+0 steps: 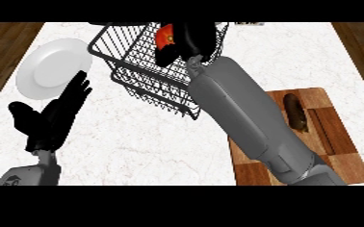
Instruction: Pick the tomato from the cutting board and place it in the tiered basket
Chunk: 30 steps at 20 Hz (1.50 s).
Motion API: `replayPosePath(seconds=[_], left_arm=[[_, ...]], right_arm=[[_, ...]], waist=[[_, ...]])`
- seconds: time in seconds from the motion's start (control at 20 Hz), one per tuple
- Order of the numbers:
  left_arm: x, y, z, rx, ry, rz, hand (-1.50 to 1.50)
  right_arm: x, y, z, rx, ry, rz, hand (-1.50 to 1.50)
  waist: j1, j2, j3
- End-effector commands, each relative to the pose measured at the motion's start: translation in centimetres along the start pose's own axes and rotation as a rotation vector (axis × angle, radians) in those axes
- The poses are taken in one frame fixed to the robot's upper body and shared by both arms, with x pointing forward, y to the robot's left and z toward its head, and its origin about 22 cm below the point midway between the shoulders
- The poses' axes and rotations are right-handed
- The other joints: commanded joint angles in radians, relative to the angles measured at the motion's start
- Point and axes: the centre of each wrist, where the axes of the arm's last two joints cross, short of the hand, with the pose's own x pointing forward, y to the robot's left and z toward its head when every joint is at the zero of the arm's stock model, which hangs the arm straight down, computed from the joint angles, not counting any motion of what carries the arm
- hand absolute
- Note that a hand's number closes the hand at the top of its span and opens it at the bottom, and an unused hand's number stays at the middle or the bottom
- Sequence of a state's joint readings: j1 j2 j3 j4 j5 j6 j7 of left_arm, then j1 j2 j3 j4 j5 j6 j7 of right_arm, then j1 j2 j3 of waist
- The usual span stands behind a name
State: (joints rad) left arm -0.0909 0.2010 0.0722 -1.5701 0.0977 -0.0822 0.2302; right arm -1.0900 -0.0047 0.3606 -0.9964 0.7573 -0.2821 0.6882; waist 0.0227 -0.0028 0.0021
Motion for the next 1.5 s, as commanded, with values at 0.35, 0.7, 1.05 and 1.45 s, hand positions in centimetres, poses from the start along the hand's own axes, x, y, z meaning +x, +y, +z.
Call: replayPosePath(seconds=[0.35,0.7,1.05,1.45], left_arm=[[-0.1,0.3,0.5,-0.009,-0.003,-0.006,0.00],[-0.5,0.5,-0.4,-0.009,-0.013,-0.013,0.00],[0.3,-0.5,-1.5,0.006,-0.007,0.018,0.00],[-0.5,-1.3,0.8,0.011,-0.002,0.007,0.00]], right_arm=[[-0.1,2.1,-2.5,-0.153,-0.006,-0.084,-1.50],[-0.6,3.2,-2.3,-0.160,-0.019,-0.130,-1.50],[-0.9,2.0,-2.5,-0.236,0.066,-0.416,-1.50],[-1.0,-2.4,-3.8,-0.373,0.114,-0.750,-1.50]], waist=[[0.029,0.013,-0.003],[0.017,0.011,-0.003],[0.016,0.013,-0.002],[-0.010,0.004,-0.001]])
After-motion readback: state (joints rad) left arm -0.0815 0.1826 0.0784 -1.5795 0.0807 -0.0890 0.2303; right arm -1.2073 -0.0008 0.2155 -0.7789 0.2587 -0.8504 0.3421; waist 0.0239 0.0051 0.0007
